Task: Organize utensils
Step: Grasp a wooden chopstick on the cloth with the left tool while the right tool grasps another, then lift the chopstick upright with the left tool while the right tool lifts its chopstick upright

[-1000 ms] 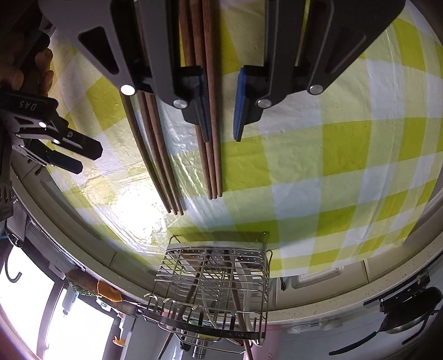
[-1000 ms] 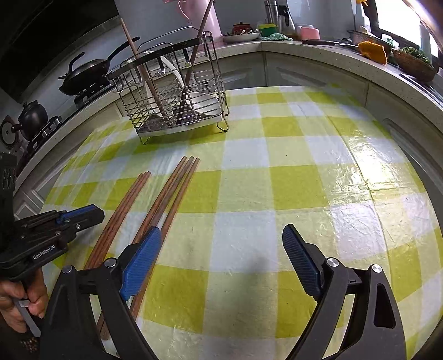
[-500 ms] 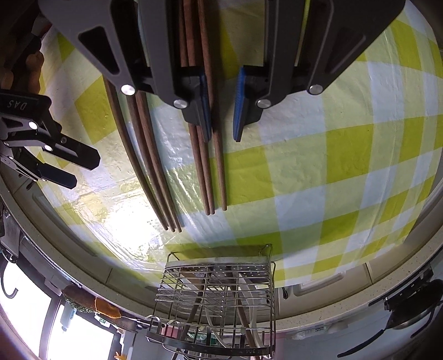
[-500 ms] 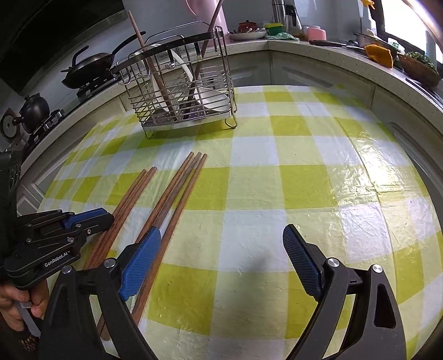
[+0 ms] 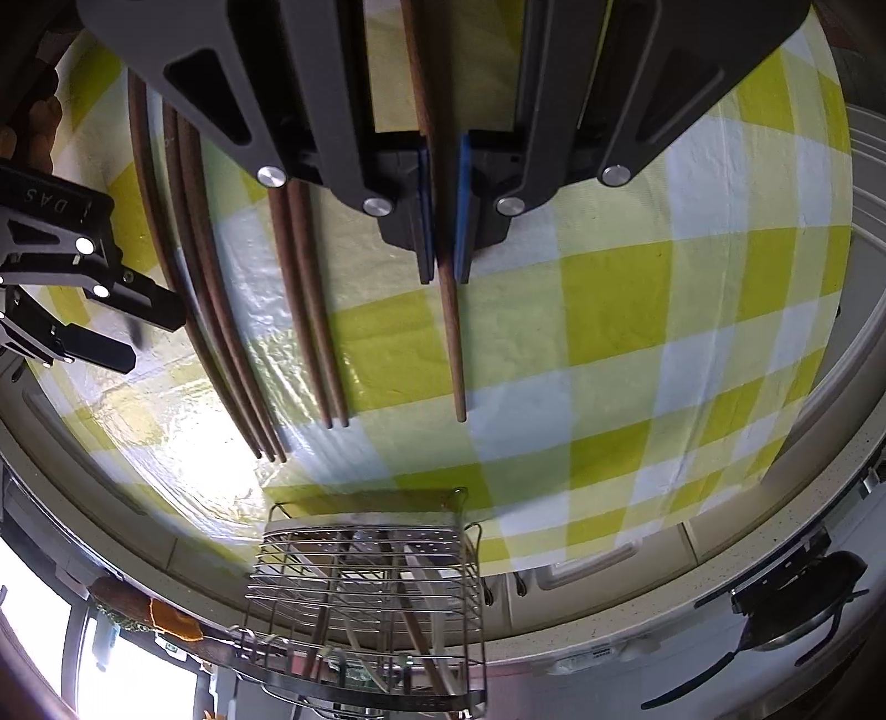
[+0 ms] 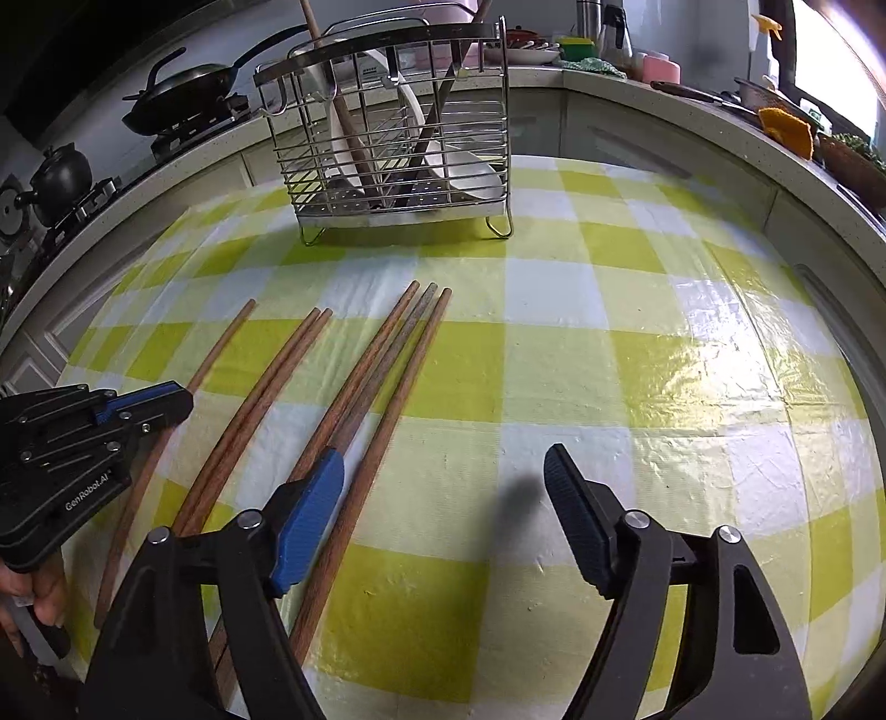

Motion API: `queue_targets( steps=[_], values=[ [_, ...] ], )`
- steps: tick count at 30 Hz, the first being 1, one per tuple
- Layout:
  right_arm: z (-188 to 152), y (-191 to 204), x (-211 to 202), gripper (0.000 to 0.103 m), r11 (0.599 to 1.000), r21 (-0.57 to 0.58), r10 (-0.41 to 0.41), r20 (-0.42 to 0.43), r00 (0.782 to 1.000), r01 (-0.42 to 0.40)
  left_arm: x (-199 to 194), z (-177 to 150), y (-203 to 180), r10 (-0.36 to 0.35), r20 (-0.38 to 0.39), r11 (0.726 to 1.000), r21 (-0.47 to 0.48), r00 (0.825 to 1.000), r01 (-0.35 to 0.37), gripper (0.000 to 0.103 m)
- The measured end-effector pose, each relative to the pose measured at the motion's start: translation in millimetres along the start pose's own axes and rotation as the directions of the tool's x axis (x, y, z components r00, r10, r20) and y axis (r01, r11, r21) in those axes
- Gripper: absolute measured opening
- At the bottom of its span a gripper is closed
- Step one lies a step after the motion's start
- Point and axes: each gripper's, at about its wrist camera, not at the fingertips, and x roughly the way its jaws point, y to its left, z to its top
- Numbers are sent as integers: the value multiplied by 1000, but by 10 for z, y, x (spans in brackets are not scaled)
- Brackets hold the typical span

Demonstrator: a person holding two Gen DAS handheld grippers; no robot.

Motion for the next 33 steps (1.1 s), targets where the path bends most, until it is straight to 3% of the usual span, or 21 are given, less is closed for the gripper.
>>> queue_targets(
  steps=[5, 14, 33],
  values=[
    [36, 115, 60, 55, 999, -45, -26, -4, 1000, 26, -9, -14, 160, 6, 4, 999, -32, 1000, -5, 7],
    [14, 64, 12, 25, 994, -107, 25, -13, 1000, -26, 0, -8, 219, -4, 8, 999, -51, 1000, 4, 7],
    [-4, -150, -45, 9, 997, -41, 69, -29, 997, -71, -12, -9, 225, -26, 0, 997, -69, 1000, 26, 7]
  ],
)
